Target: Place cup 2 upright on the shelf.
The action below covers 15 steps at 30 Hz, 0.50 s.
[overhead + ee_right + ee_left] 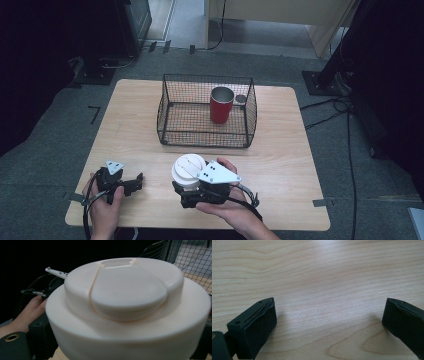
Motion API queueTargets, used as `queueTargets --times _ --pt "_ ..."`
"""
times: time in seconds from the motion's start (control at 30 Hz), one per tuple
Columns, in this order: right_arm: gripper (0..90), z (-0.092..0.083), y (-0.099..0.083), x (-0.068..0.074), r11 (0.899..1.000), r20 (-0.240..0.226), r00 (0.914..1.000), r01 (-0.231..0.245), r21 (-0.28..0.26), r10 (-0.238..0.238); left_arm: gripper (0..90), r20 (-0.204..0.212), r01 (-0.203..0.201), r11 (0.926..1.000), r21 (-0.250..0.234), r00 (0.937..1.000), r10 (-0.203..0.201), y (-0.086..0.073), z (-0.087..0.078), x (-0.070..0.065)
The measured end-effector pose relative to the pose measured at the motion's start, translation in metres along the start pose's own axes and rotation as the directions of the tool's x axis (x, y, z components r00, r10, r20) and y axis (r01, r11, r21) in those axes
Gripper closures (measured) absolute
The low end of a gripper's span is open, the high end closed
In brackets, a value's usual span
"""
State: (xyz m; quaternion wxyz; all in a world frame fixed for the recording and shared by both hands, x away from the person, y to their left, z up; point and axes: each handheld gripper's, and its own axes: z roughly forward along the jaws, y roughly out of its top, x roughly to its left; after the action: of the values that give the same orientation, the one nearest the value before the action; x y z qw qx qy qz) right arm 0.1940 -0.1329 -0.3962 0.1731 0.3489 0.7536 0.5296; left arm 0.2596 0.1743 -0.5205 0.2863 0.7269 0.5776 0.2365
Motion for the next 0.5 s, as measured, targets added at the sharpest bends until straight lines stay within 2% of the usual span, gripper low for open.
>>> queueTargets --times 0.5 --pt "9.1 0.012 0.022 -0.012 0.999 0.042 0.9991 0.005 -0.034 -0.003 0.0 0.001 0.002 1.0000 0.000 1.0000 -0.002 0.000 0.000 0.000"
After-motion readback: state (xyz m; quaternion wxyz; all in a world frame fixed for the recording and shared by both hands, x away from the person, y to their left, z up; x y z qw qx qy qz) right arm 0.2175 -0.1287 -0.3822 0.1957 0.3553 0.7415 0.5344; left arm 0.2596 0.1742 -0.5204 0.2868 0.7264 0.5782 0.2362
